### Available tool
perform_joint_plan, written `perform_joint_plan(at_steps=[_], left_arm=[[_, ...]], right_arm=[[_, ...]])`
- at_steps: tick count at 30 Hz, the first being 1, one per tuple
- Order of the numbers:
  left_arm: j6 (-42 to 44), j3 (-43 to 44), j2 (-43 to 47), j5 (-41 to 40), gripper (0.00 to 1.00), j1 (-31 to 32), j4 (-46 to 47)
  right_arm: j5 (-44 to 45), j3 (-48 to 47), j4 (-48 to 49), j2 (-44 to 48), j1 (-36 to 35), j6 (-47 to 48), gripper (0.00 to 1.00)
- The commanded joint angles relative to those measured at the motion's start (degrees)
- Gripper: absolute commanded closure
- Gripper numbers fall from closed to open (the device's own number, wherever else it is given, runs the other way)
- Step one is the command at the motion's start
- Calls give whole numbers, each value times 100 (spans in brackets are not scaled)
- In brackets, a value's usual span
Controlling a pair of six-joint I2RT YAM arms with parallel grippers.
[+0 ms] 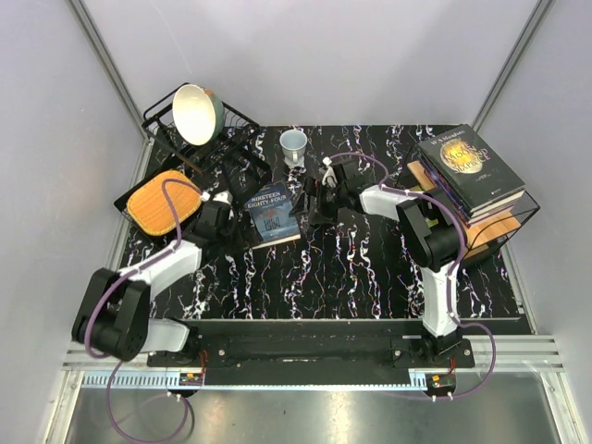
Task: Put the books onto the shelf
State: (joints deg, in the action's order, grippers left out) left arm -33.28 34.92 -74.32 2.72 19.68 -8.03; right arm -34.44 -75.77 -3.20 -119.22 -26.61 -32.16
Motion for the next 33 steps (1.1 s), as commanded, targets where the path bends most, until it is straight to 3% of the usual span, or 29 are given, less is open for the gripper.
perform_joint_plan(at_steps=[1, 5, 10, 16, 20, 21, 23, 24, 27, 33], left_arm=[[-47, 436, -538, -255, 1, -87, 679], [-319, 744, -1268, -263, 5, -79, 751], [-600, 666, -1760, 183, 25, -70, 1083], [-768, 368, -1867, 843, 38, 53, 1663], [-829, 279, -1822, 1116, 39, 290, 1849], [-847, 261, -1814, 1160, 39, 334, 1910], [-917, 217, -1779, 1274, 39, 457, 1955], [-935, 165, -1718, 1292, 40, 492, 1989], [-970, 16, -1350, 1301, 39, 572, 1972], [-496, -310, 545, 1108, 24, 572, 1281]], right_arm=[[341, -351, 267, -268, -248, -466, 0], [350, -404, 250, -523, -301, -606, 1], [183, -465, 224, -743, -371, -774, 4], [-212, -483, 188, -981, -573, -923, 15], [-248, -343, 171, -779, -608, -775, 33], [-222, -238, 153, -709, -608, -722, 45], [-169, -123, 66, -480, -600, -485, 57], [-134, -18, 4, -384, -591, -371, 71], [313, -51, -705, 21, -591, 524, 90], [930, -281, -2816, 837, -494, 3283, 100]])
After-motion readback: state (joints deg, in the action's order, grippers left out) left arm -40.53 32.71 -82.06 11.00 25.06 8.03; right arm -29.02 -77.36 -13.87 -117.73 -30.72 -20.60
